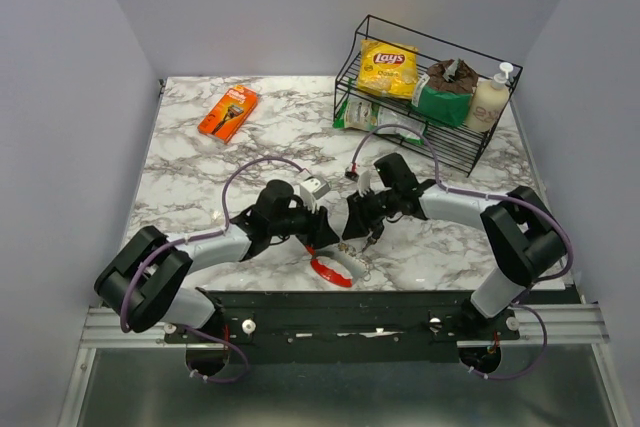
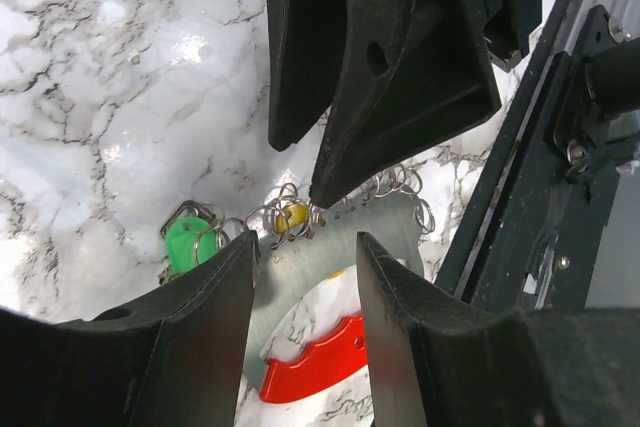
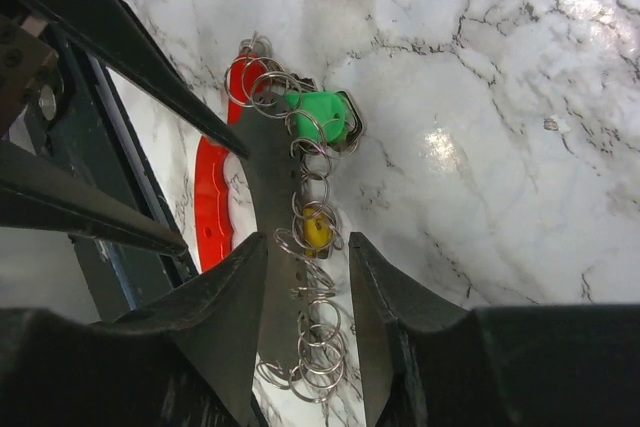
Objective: Put the keys on the keyring
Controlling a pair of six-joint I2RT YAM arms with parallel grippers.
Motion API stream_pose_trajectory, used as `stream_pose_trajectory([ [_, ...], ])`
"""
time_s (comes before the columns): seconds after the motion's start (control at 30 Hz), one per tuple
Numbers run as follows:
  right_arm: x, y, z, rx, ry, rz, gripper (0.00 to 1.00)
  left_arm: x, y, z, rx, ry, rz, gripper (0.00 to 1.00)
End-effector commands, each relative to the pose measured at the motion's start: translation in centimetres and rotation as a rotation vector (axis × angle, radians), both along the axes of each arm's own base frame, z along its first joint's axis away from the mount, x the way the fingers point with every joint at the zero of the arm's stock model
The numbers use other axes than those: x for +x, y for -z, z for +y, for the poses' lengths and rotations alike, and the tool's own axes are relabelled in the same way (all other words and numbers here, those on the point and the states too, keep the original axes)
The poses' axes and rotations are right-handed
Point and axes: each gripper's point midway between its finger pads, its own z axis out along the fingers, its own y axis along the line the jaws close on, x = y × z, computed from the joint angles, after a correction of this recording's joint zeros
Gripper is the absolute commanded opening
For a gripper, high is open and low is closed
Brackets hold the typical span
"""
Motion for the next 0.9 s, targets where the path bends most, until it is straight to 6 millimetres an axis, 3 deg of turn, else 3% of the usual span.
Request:
stream_pose_trajectory([
  [0.0, -0.1, -0.7, 0.6, 0.027, -0.024, 0.039, 0.48, 1.1, -0.8, 0.4, 0.025, -0.038, -0.06, 0.53],
  [0.87, 0.1, 1.7, 1.0, -0.05, 0.002, 0.191, 0.49, 1.0, -1.6, 1.0, 0.026, -0.052, -0.108, 0.53],
])
